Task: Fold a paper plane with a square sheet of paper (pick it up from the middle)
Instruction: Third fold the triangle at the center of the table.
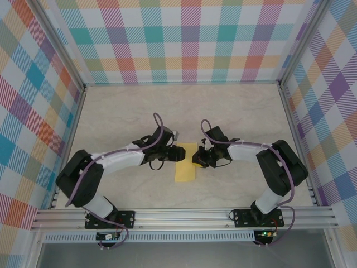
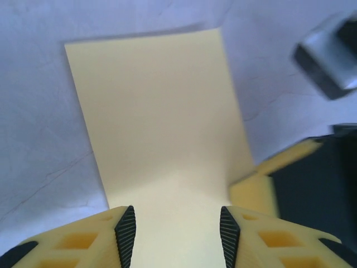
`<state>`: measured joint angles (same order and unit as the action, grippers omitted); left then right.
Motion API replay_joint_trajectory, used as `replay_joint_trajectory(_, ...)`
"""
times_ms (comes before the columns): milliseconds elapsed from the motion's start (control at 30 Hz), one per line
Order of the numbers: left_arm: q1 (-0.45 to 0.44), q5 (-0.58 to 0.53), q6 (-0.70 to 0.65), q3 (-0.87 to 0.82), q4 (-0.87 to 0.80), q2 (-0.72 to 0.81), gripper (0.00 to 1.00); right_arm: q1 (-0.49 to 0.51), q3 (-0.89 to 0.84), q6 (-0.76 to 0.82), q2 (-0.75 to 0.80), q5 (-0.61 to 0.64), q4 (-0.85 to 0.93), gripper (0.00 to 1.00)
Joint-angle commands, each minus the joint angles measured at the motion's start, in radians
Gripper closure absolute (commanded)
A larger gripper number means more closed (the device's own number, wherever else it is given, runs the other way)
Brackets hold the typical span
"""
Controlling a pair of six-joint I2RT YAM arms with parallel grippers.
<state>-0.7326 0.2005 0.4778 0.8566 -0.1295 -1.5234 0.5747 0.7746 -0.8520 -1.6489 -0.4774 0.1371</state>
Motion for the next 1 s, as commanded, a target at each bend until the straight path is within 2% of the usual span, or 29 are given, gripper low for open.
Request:
replay_joint_trajectory(0, -0.065, -0.075, -0.026, -0.069, -0.010, 0.139, 0.52, -0.009, 0.019, -0.003, -0.012, -0.031, 0.020, 0.89)
replay_joint_trajectory(167, -0.216, -0.239, -0.045, -0.194, -0.003, 0.340, 0.47, -0.009, 0.042, -0.002, -0.026, -0.038, 0.059, 0.90)
replay_joint_trajectory(267, -0.332, -0.366, -0.092, -0.239, -0.007, 0.394, 0.46, -0.009, 0.057, 0.006, -0.030, -0.043, 0.090, 0.90)
replay_joint_trajectory(367, -0.455, -0.462, -0.189, -0.249, 0.022, 0.376, 0.43, -0.009, 0.059, 0.010, -0.024, -0.042, 0.099, 0.89)
replay_joint_trajectory(467, -0.568, -0.575, -0.268, -0.209, 0.021, 0.282, 0.41, -0.009, 0.058, 0.008, -0.024, -0.042, 0.098, 0.89)
replay_joint_trajectory(600, -0.633, -0.695, -0.268, -0.106, -0.076, 0.128, 0.41, -0.009, 0.057, 0.001, -0.028, -0.041, 0.095, 0.89)
replay_joint_trajectory(733, -0.687, -0.799, -0.282, -0.046, -0.073, -0.018, 0.40, -0.008, 0.065, 0.002, -0.031, -0.047, 0.096, 0.88)
replay_joint_trajectory(967, -0.690, -0.911, -0.271, -0.019, -0.063, -0.104, 0.42, -0.009, 0.066, 0.011, -0.031, -0.042, 0.113, 0.88)
